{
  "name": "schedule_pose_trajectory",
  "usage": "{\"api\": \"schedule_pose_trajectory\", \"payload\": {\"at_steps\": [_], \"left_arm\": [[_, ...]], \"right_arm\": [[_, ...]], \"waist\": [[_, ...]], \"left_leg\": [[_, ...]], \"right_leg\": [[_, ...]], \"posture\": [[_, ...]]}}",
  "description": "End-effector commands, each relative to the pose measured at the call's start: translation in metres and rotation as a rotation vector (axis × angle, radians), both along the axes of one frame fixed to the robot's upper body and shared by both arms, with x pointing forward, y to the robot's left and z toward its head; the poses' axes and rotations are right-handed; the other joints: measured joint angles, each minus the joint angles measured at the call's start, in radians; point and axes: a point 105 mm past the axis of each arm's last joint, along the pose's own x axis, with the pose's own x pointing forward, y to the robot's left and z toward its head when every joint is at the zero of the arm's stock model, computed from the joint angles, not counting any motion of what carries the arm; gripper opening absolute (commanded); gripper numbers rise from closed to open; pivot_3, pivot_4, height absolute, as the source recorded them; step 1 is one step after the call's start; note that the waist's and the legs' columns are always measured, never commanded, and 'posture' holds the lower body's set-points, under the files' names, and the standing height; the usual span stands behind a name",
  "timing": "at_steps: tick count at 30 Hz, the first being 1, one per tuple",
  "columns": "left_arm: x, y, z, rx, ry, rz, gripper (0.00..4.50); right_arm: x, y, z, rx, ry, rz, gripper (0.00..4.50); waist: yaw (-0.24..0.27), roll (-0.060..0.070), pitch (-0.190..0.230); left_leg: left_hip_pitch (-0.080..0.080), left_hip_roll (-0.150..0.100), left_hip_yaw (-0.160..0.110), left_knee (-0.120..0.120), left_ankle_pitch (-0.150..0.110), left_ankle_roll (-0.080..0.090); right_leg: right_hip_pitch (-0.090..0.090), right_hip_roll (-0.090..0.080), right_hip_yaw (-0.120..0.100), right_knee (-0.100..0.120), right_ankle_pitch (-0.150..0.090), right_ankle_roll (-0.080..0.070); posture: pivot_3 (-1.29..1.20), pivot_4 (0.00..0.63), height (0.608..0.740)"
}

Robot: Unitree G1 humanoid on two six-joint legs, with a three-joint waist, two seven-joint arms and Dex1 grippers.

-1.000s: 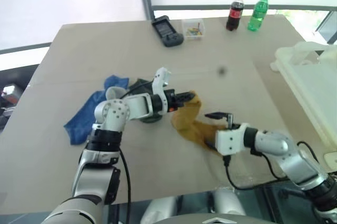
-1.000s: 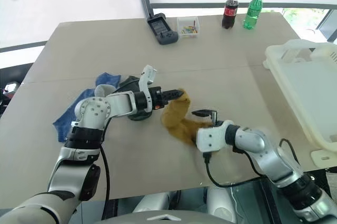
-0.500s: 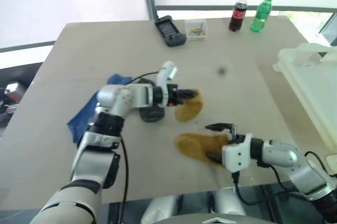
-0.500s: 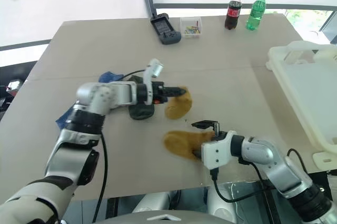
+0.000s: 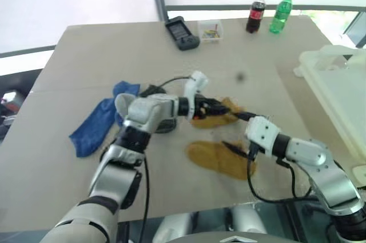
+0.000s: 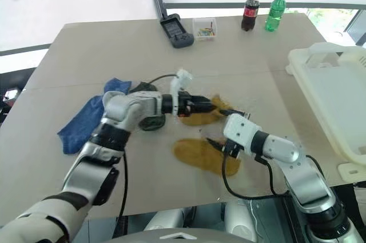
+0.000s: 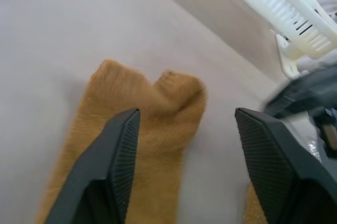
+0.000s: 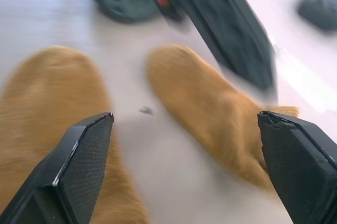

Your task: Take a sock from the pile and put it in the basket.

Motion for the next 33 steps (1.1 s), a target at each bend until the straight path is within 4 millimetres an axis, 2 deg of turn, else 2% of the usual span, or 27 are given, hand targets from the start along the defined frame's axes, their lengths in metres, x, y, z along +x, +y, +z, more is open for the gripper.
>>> {"api": "schedule_pose_trajectory", "payload": {"at_steps": [1,4,6,10,12,14,16,17,20,21,23,24,25,28,30,33], "left_arm": [[-0.012,0.007,0.018,-0.015,-0.121,0.0,2.86],[-0.026,0.012,0.011,0.026,-0.16,-0.017,2.86],[-0.042,0.012,0.002,0.045,-0.162,-0.073,2.86],[-0.072,0.025,-0.011,0.086,-0.171,-0.181,2.86],[-0.08,0.036,-0.021,0.141,-0.163,-0.209,2.86],[-0.083,0.043,-0.031,0.204,-0.169,-0.229,2.86],[-0.085,0.046,-0.044,0.25,-0.144,-0.233,2.9],[-0.089,0.047,-0.052,0.285,-0.139,-0.257,2.34],[-0.092,0.051,-0.071,0.352,-0.112,-0.252,1.22],[-0.092,0.052,-0.075,0.364,-0.108,-0.249,0.66],[-0.099,0.054,-0.083,0.388,-0.083,-0.262,0.0],[-0.101,0.055,-0.086,0.393,-0.072,-0.265,0.0],[-0.107,0.056,-0.088,0.397,-0.056,-0.278,0.0],[-0.119,0.058,-0.087,0.373,-0.018,-0.291,0.0],[-0.128,0.06,-0.082,0.345,0.014,-0.294,0.0],[-0.132,0.063,-0.074,0.32,0.021,-0.262,0.0]], "right_arm": [[0.008,0.0,0.012,0.036,-0.019,-0.059,4.5],[0.016,-0.001,0.014,0.047,-0.009,-0.101,4.5],[0.016,-0.002,0.016,0.053,-0.005,-0.092,4.5],[-0.015,0.001,0.021,0.087,0.066,0.06,4.5],[-0.033,0.0,0.013,0.066,0.113,0.115,4.5],[-0.041,-0.002,0.006,0.042,0.134,0.136,4.5],[-0.045,-0.004,-0.003,0.01,0.146,0.146,3.98],[-0.05,-0.005,-0.011,-0.017,0.161,0.165,3.75],[-0.053,-0.007,-0.031,-0.076,0.195,0.167,2.45],[-0.052,-0.007,-0.035,-0.086,0.196,0.162,1.93],[-0.045,-0.013,-0.052,-0.145,0.194,0.134,1.11],[-0.043,-0.015,-0.058,-0.172,0.186,0.13,0.61],[-0.04,-0.018,-0.064,-0.201,0.177,0.127,0.29],[-0.034,-0.022,-0.068,-0.223,0.149,0.132,0.29],[-0.04,-0.019,-0.063,-0.204,0.144,0.189,0.29],[-0.042,-0.017,-0.055,-0.167,0.13,0.217,0.29]], "waist": [[0.004,0.0,0.0],[0.008,0.0,0.0],[0.008,0.0,0.0],[0.008,0.001,0.001],[0.008,0.002,0.001],[0.008,0.002,0.001],[0.009,0.003,0.002],[0.009,0.003,0.002],[0.009,0.003,0.002],[0.009,0.002,0.001],[0.009,0.003,0.001],[0.008,0.003,0.001],[0.007,0.003,0.0],[0.005,0.001,-0.003],[0.006,0.002,-0.004],[0.009,0.002,-0.004]], "left_leg": [[0.0,0.0,0.0,0.0,0.0,0.0],[0.0,0.0,0.0,0.0,0.0,0.0],[0.0,-0.001,0.0,0.0,0.0,0.0],[0.0,0.0,0.0,-0.001,0.0,0.0],[0.0,0.0,-0.001,-0.001,0.0,0.0],[0.0,0.0,-0.001,-0.002,0.0,0.0],[0.001,0.0,0.0,-0.001,0.0,0.0],[0.001,0.0,0.0,-0.001,0.0,0.0],[0.003,0.0,0.001,-0.001,0.0,0.001],[0.003,0.0,0.001,-0.001,0.0,0.001],[0.003,0.0,0.0,-0.001,0.0,0.001],[0.003,0.0,0.001,-0.001,0.0,0.001],[0.004,0.0,0.001,-0.001,0.0,0.001],[0.005,0.001,0.002,-0.002,0.0,0.001],[0.006,0.001,0.003,-0.002,0.0,0.001],[0.006,0.001,0.003,-0.002,-0.001,0.001]], "right_leg": [[0.0,0.0,0.0,0.0,0.0,0.0],[0.0,0.0,-0.001,0.0,0.0,0.0],[0.0,-0.001,-0.001,0.0,0.0,0.0],[0.0,-0.001,-0.001,-0.001,0.0,0.0],[0.0,-0.001,-0.001,-0.001,0.0,0.0],[0.001,-0.001,-0.001,-0.001,0.0,0.0],[0.002,-0.001,-0.001,-0.001,0.0,0.0],[0.002,-0.001,-0.001,-0.001,0.0,0.0],[0.003,-0.001,0.0,-0.001,0.0,0.0],[0.003,-0.001,0.0,-0.001,0.0,0.0],[0.003,0.0,-0.001,-0.001,0.0,0.0],[0.002,-0.001,0.0,-0.001,0.0,0.0],[0.003,-0.001,0.0,-0.001,0.0,0.0],[0.003,0.0,0.001,-0.001,0.0,0.0],[0.004,0.0,0.002,0.0,0.0,0.0],[0.004,0.0,0.002,0.0,0.0,0.0]], "posture": [[0.0,0.15,0.74],[0.0,0.15,0.74],[0.0,0.15,0.74],[0.0,0.15,0.74],[0.0,0.15,0.74],[0.0,0.15,0.74],[0.0,0.15,0.74],[0.0,0.15,0.74],[0.0,0.15,0.74],[0.0,0.15,0.74],[0.0,0.15,0.74],[0.0,0.15,0.74],[0.0,0.15,0.74],[0.0,0.15,0.74],[0.0,0.15,0.74],[0.0,0.15,0.74]]}}
